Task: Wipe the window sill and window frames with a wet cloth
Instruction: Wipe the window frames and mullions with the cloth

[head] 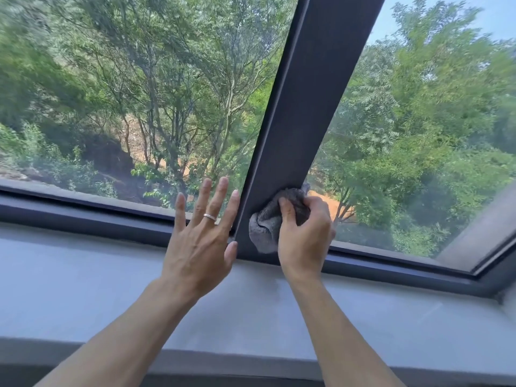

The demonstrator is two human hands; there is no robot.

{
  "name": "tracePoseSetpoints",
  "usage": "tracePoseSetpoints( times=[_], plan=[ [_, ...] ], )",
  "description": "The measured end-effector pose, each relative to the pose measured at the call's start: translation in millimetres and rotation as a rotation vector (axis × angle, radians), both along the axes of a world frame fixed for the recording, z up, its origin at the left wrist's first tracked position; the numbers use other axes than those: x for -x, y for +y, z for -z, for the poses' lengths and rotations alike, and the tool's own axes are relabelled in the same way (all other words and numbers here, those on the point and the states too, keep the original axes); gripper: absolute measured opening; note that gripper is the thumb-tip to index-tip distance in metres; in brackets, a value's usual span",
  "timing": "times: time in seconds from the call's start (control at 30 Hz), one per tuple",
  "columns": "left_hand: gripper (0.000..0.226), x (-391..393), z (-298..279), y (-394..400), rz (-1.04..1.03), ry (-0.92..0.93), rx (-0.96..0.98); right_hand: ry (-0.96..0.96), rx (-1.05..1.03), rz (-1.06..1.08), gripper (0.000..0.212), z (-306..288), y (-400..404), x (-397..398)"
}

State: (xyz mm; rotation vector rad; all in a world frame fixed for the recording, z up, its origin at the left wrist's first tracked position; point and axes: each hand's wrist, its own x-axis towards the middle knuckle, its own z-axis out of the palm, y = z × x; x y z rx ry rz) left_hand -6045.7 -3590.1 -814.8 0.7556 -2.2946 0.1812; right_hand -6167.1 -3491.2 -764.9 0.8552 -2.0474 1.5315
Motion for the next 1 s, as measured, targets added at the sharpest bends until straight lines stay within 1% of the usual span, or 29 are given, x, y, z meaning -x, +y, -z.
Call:
tracePoseSetpoints(
  times=[0.03, 0.13, 0.17, 0.2, 0.3, 0.33, 0.4, 0.47, 0.53, 0.57, 0.63, 0.7, 0.73, 0.8, 0.83, 0.87, 0.9, 0.97, 1.0],
  plan=[
    [0.098, 0.3, 2.2, 0.8, 0.001, -0.001, 0.006, -0.007, -0.038, -0.001, 0.019, 5.3, 1.6, -3.2],
    [0.101, 3.2, 3.5, 2.5, 0.003, -0.010, -0.009, -0.034, -0.264, -0.028, 0.018, 32.6, 10.9, -9.3],
    [0.101, 4.7, 2.6, 2.6, 0.002, -0.011, -0.013, -0.042, -0.303, -0.033, 0.018, 32.6, 12.1, -6.8],
    [0.101, 5.1, 1.9, 3.0, -0.001, -0.019, -0.018, -0.043, -0.291, -0.031, 0.019, 27.5, 10.6, -3.1],
    [0.098, 3.5, 2.0, 1.2, 0.012, -0.002, -0.021, -0.037, -0.054, -0.001, 0.022, -0.3, 2.4, 0.5],
    [0.097, 1.6, 2.4, 0.3, 0.016, -0.007, -0.025, -0.033, -0.016, 0.020, 0.023, -1.1, -0.8, -3.7],
    [0.097, -1.1, 3.3, -2.7, 0.037, -0.013, -0.019, -0.048, -0.059, 0.026, 0.029, 16.4, -2.7, -13.3],
    [0.097, -3.0, 3.0, -4.5, 0.047, -0.017, -0.015, -0.087, -0.181, 0.003, 0.032, 39.1, 0.1, -17.7],
    [0.096, -2.8, 0.9, -5.7, 0.055, -0.011, 0.003, -0.055, -0.238, 0.029, 0.032, 41.9, 6.5, -12.7],
    [0.094, -3.5, -0.2, -5.8, 0.057, -0.003, 0.015, 0.014, -0.232, 0.050, 0.032, 35.5, 10.0, -9.5],
    [0.091, -7.4, -0.9, -5.7, 0.059, 0.016, 0.019, 0.216, -0.153, 0.039, 0.038, 14.8, 18.2, -8.4],
    [0.089, -12.3, 0.4, -8.9, 0.046, 0.039, 0.033, 0.467, -0.058, -0.043, 0.042, -7.9, 20.6, -11.8],
    [0.088, -15.5, 2.9, -11.7, 0.037, 0.043, 0.038, 0.614, -0.061, -0.089, 0.037, -16.9, 16.9, -12.2],
    [0.087, -19.3, 7.0, -16.9, 0.033, 0.046, 0.045, 0.895, -0.181, -0.051, 0.023, -28.2, 4.6, -3.7],
    [0.087, -20.7, 8.8, -19.6, 0.029, 0.057, 0.042, 1.006, -0.262, -0.015, 0.023, -27.4, -1.8, 5.2],
    [0.087, -22.3, 9.3, -21.5, 0.024, 0.060, 0.037, 1.093, -0.356, 0.001, 0.030, -21.8, -3.8, 16.2],
    [0.087, -23.3, 10.2, -23.0, 0.019, 0.060, 0.033, 1.158, -0.467, -0.014, 0.042, -11.0, -2.1, 27.6],
    [0.090, -26.6, 11.5, -25.7, 0.009, 0.060, 0.018, 1.265, -0.734, -0.100, 0.062, 16.3, 9.5, 41.6],
    [0.091, -26.5, 11.2, -26.6, 0.011, 0.056, 0.016, 1.313, -0.858, -0.151, 0.064, 26.7, 18.0, 44.3]
  ],
)
